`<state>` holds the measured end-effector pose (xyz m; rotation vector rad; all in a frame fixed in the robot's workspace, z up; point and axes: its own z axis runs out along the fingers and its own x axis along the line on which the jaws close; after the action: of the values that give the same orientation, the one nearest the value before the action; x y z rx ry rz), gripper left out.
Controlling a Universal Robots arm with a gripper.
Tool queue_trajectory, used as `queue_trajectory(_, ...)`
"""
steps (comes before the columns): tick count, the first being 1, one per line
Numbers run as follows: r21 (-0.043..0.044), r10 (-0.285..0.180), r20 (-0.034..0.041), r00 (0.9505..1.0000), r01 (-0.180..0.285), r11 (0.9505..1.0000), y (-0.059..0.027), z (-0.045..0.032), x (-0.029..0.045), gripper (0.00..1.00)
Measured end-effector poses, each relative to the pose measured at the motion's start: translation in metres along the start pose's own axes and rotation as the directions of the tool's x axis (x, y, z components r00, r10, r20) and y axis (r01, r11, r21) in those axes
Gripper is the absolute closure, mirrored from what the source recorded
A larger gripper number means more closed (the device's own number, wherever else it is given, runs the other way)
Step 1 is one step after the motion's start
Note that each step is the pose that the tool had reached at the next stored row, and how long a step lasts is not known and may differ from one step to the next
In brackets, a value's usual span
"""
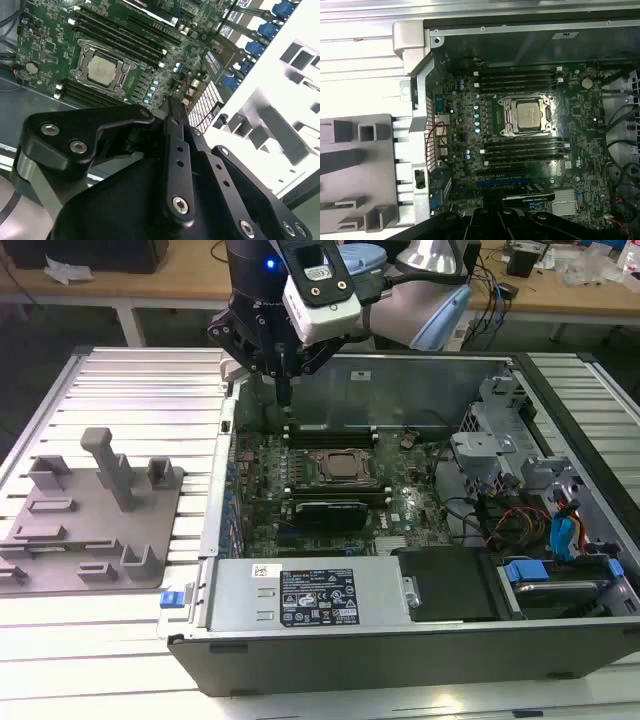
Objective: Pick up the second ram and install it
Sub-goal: 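Reach for the second ram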
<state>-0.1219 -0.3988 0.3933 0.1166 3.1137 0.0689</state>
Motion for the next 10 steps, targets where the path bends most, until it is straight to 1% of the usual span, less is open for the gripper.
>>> queue_trajectory(8, 0.0, 0.0, -0.0006, 1.0, 0.0, 1.0, 0.0, 0.0, 0.0, 0.92)
queue_trajectory(10, -0.0002, 0.0, -0.0004, 1.0, 0.0, 1.0, -0.0001, 0.0001, 0.0011, 0.92)
